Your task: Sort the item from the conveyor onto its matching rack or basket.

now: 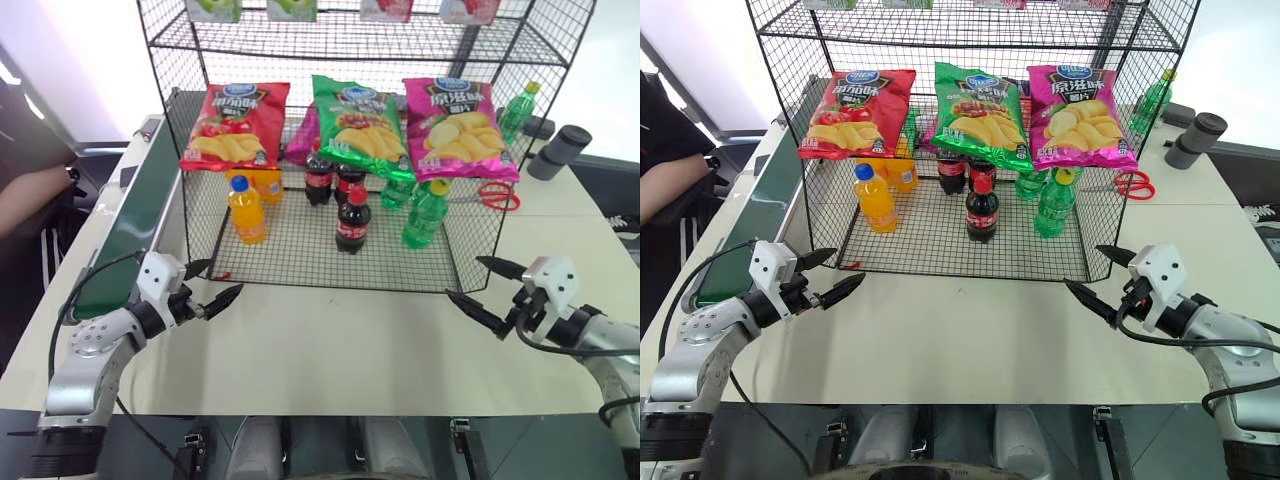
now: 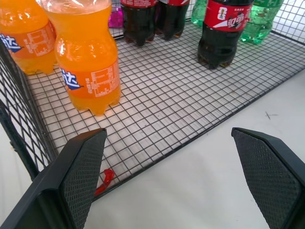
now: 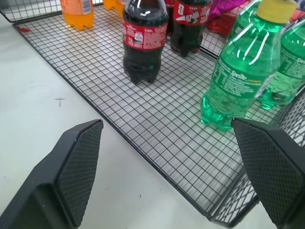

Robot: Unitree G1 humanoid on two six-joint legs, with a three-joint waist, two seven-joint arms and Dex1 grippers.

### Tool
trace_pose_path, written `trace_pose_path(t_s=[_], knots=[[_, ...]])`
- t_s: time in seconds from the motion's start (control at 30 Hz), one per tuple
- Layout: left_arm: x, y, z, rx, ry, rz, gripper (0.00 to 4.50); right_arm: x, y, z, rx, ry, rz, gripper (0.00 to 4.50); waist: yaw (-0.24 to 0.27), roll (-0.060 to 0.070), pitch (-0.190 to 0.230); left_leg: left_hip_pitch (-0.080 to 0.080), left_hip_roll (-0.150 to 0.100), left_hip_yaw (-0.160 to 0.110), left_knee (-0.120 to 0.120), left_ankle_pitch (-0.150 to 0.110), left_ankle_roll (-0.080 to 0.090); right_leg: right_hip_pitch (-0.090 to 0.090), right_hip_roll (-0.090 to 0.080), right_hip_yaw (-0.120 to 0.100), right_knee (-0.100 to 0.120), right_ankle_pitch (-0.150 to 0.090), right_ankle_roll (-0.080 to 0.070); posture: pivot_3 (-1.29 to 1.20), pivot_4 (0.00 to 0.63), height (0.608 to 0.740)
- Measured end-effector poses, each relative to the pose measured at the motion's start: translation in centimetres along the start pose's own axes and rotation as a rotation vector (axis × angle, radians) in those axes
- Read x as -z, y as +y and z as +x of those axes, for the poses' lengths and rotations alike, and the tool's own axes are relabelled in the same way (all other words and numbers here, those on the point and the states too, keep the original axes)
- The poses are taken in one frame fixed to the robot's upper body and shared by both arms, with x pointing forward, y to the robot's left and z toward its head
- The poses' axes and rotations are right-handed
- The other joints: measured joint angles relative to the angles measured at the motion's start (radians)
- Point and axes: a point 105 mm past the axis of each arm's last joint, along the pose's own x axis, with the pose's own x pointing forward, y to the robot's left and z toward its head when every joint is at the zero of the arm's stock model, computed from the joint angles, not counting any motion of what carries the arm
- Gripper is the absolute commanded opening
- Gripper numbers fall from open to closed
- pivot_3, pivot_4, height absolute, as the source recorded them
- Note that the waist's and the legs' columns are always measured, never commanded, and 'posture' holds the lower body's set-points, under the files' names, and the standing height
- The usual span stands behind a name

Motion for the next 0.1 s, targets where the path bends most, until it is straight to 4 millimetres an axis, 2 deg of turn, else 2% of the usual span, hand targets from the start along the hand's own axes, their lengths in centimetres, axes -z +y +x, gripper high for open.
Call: trace_pose_path(t_s=[0.1], knots=[[0.04, -0.07, -0.03, 0.005, 0.0, 0.0, 4.5, -0.07, -0.08, -0.06, 0.004, -0.004, 0.004, 4.47, 0.0, 0.0, 0.0, 0.0, 0.0, 0.0, 0.0, 0.0, 0.0, 0.0, 0.0, 0.0, 0.0, 0.0, 0.0, 0.0, 0.15, 0.74]])
